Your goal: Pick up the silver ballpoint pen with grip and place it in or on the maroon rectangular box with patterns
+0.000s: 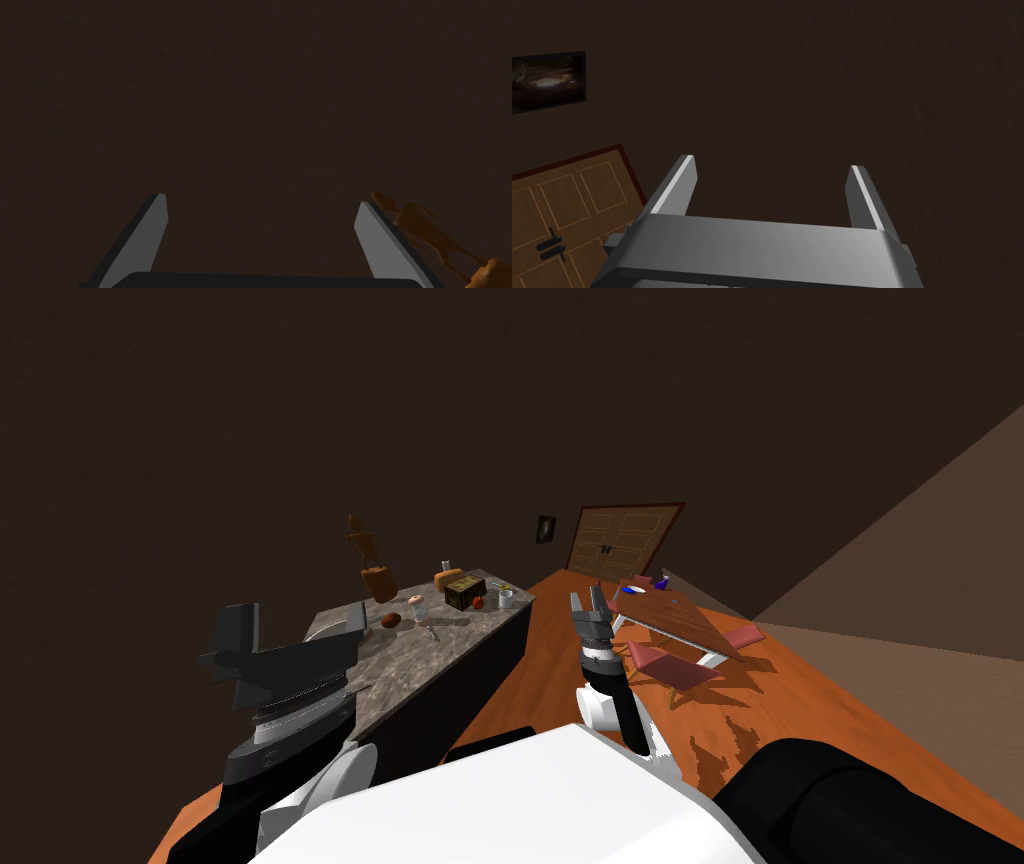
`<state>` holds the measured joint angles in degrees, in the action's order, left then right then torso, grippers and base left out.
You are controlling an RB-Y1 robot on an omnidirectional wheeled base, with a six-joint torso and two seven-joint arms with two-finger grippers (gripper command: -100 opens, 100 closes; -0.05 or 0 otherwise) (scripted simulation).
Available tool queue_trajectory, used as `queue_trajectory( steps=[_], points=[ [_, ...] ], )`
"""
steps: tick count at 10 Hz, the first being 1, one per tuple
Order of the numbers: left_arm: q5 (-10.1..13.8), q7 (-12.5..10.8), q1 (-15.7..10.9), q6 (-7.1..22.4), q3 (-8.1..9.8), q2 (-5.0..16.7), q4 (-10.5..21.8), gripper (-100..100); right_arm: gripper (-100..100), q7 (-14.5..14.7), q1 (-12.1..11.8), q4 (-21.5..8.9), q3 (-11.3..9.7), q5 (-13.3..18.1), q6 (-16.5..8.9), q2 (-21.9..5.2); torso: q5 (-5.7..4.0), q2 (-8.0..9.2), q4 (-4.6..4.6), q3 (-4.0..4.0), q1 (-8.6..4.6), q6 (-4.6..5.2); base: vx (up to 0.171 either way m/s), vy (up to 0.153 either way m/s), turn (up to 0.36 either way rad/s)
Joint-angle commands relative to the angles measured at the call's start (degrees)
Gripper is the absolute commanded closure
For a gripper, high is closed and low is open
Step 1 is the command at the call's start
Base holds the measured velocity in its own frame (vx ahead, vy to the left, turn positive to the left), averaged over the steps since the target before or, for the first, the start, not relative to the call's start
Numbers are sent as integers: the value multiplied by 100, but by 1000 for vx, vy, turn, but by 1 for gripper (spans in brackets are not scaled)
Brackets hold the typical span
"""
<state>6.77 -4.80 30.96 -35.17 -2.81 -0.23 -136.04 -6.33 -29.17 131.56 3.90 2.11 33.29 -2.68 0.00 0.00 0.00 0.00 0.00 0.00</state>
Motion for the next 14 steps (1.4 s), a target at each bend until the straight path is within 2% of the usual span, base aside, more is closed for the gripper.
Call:
queue_trajectory(
  steps=[1,5,6,8,9,11,12,13,14],
  points=[
    [-62,-15,6,6,34,218,67,-100,0,0,0,0,0,0,0,0,0,0,0,0,0,0,-6,-9,-12],
    [-429,-112,33,39,230,927,457,-100,0,0,0,0,0,0,0,0,-2,7,1,4,-12,0,-18,-34,-22],
    [-429,-112,33,39,230,1017,457,-100,0,0,0,0,0,0,0,0,-3,8,2,5,-14,0,-15,-33,-6],
    [-714,-197,49,62,379,1417,760,-100,0,0,0,0,0,0,0,0,-3,6,1,3,-12,1,-16,-45,-30],
    [-714,-197,49,62,379,1505,760,-100,0,0,0,0,0,0,0,0,-3,6,1,4,-17,0,-11,-38,-7],
    [-1059,-312,66,84,544,1899,1124,-100,0,0,0,0,0,0,0,0,-3,5,1,3,-12,0,-18,-47,-32],
    [-1059,-312,66,84,544,2020,1124,-100,0,0,0,0,0,0,0,0,-4,7,2,4,-17,0,-10,-47,-11],
    [-1252,-384,75,92,628,2207,1328,-100,0,0,0,0,0,0,0,0,-4,5,1,3,-16,0,0,-60,-31],
    [-1252,-384,75,92,628,2282,1328,-100,0,0,0,0,-1,0,0,1,-4,1,0,1,-20,0,-1,-47,-10]
  ],
)
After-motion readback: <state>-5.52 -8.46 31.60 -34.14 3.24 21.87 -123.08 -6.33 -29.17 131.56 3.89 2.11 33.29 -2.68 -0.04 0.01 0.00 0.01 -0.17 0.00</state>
